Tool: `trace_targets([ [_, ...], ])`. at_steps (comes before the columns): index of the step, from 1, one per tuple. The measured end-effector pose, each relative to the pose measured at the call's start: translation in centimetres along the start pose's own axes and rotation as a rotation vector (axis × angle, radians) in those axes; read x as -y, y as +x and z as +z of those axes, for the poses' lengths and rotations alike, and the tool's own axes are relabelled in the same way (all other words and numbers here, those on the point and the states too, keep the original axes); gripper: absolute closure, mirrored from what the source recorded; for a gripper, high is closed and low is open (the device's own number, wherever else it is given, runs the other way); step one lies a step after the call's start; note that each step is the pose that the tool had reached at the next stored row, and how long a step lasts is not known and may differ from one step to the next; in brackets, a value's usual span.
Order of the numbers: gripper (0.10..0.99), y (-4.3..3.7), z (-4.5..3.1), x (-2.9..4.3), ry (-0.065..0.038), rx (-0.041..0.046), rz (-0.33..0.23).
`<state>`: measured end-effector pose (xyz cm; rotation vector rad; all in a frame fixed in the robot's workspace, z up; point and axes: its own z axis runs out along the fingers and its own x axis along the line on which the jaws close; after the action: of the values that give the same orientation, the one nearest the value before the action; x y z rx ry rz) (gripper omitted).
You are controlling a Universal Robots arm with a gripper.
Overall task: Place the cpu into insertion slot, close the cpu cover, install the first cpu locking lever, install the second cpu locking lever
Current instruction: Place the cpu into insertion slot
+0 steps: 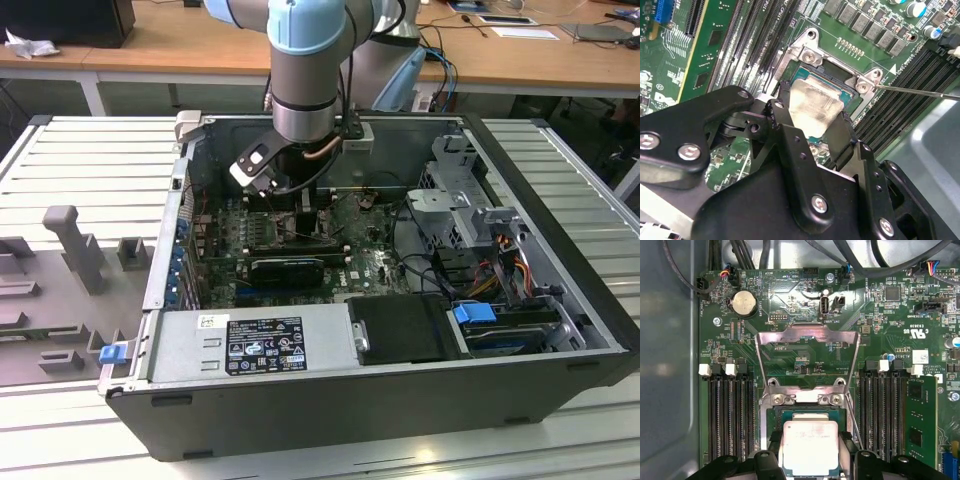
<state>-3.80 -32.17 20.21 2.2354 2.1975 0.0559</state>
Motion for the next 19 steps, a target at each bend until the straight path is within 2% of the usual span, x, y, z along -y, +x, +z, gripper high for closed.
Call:
trace_targets([
  [3, 0.545, 0.0, 0.02, 0.0, 0.0, -0.0001, 0.0],
  [4, 0.478, 0.02, 0.02, -0.01, 0.0, -0.0003, 0.0],
  [12, 0.478, 0.3, 0.11, -0.03, 0.0, -0.0152, 0.001],
  [14, 0.478, 0.3, 0.1, -0.03, 0.0, -0.0158, 0.0],
  [19, 0.478, 0.32, -0.91, -0.06, 0.0, -0.0139, 0.0],
])
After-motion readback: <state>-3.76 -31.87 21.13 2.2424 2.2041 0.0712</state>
